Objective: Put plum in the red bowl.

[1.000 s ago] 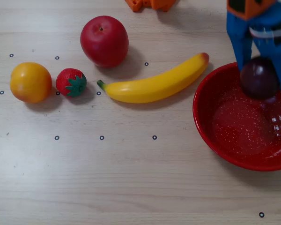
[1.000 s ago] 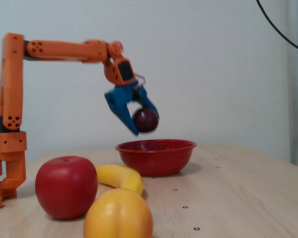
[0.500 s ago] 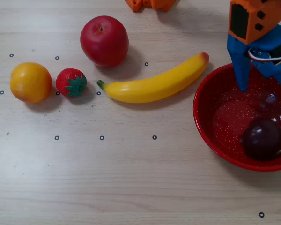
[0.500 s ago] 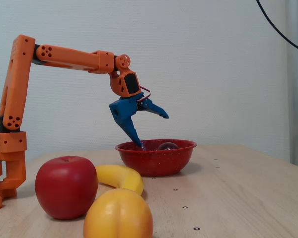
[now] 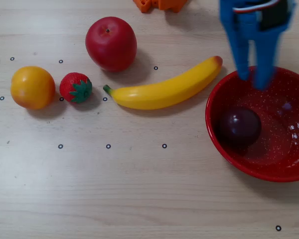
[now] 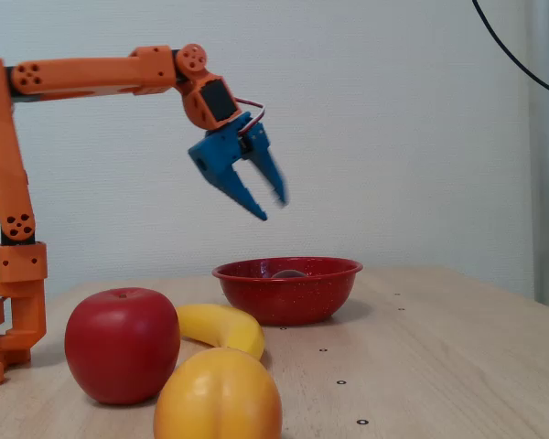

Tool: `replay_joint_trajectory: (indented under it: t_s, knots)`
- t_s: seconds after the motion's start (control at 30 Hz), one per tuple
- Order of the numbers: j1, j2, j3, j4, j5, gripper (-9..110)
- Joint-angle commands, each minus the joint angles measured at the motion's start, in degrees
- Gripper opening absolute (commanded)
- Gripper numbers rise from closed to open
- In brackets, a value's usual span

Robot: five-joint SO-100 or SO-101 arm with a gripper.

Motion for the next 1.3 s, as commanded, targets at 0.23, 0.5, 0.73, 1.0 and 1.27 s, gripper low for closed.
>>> replay_joint_trajectory:
  t_s: [0.23,0.5,0.73,1.0,1.27]
  knots:
    - [-10.6,23.3,17.1,-7.6,-1.6,0]
    - [-17.8,45.5,44.2,-18.6,0.2,0]
    - [-20.5,65.1,64.7,-25.3,0.9,0]
    - [-22.6,84.4,86.5,-37.6,-1.4,0]
    - [-23.3,88.9,92.7,-35.2,-7.2,0]
